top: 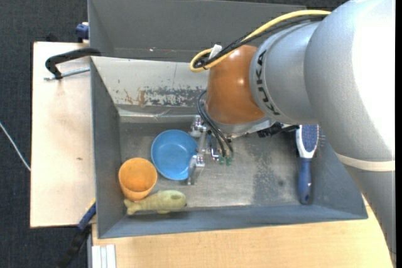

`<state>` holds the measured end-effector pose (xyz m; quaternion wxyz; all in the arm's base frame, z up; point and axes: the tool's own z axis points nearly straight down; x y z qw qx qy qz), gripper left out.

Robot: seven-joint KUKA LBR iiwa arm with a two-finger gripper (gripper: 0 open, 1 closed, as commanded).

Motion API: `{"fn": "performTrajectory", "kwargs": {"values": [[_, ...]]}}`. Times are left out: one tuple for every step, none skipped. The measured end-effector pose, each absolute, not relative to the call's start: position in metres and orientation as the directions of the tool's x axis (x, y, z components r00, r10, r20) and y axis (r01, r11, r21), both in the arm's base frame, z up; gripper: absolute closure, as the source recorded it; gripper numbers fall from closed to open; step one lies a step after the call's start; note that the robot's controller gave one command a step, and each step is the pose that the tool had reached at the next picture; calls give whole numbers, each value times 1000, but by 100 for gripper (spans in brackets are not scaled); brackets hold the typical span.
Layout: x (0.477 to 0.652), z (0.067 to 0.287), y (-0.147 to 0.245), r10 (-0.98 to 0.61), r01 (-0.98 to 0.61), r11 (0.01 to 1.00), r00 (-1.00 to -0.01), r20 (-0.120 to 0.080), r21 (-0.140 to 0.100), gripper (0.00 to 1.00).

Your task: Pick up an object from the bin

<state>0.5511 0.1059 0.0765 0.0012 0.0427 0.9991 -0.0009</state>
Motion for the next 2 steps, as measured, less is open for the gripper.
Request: {"fn": "performTrajectory", "kwargs": {"values": [[533,77,154,108,108,994,-994,-16,1,0],[546,76,201,228,228,973,-974,-1,-29,0]]}}
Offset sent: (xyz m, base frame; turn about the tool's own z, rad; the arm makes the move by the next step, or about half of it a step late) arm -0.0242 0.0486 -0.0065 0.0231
